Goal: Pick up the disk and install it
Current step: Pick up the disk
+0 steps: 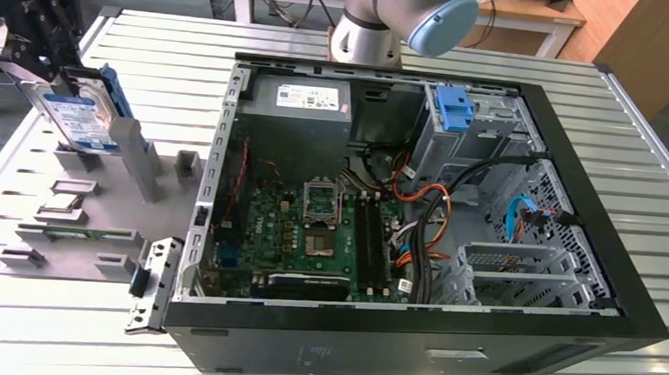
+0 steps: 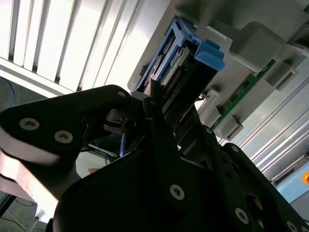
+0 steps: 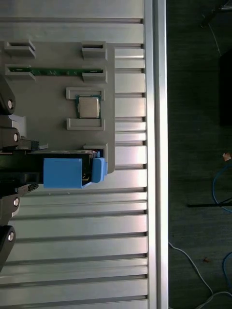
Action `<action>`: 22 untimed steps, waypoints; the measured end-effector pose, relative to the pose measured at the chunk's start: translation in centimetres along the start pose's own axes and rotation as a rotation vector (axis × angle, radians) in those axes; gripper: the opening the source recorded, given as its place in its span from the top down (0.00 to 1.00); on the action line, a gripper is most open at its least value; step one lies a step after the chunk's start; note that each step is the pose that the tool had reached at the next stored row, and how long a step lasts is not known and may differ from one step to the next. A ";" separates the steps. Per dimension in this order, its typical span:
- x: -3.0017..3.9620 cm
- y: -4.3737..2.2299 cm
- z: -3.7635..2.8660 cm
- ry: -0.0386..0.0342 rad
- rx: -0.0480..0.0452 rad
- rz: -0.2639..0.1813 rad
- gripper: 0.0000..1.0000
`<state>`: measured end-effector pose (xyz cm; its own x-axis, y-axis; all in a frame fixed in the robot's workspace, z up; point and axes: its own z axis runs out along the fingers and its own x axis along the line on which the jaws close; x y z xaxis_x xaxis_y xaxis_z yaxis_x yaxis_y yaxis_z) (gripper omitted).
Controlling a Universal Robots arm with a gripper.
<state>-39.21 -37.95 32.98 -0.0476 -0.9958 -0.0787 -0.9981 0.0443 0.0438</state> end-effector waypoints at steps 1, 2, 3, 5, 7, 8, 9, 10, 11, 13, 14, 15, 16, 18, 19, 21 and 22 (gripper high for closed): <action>0.00 0.00 -0.01 0.0001 -0.0001 0.000 0.65; 0.00 0.00 -0.04 0.0002 -0.0003 0.000 0.65; 0.00 0.00 -0.04 0.0002 -0.0003 0.000 0.65; -0.01 0.01 -0.11 0.0004 -0.0006 0.000 0.65; -0.02 0.01 -0.27 0.0004 -0.0005 0.000 0.65; -0.03 0.02 -0.36 0.0003 -0.0004 0.000 0.65; -0.04 0.02 -0.48 0.0003 -0.0003 0.000 0.65; -0.05 0.03 -0.60 0.0003 -0.0004 0.000 0.65; -0.06 0.03 -0.73 0.0003 -0.0004 0.000 0.65; -0.08 0.04 -0.96 0.0003 -0.0004 0.000 0.65; -0.08 0.04 -0.97 0.0002 -0.0002 0.000 0.65; -0.08 0.04 -0.97 0.0001 -0.0002 0.000 0.65; -0.08 0.04 -0.97 0.0001 -0.0001 0.000 0.65; -0.08 0.04 -0.98 0.0002 -0.0003 0.000 0.65; -0.08 0.04 -0.98 0.0002 -0.0003 0.000 0.65; -0.08 0.05 -0.99 0.0003 -0.0015 0.000 0.65; -0.08 0.05 -0.99 0.0004 -0.0028 0.000 0.65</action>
<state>-39.22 -37.94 33.97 -0.0479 -0.9958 -0.0783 -0.9979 0.0444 0.0466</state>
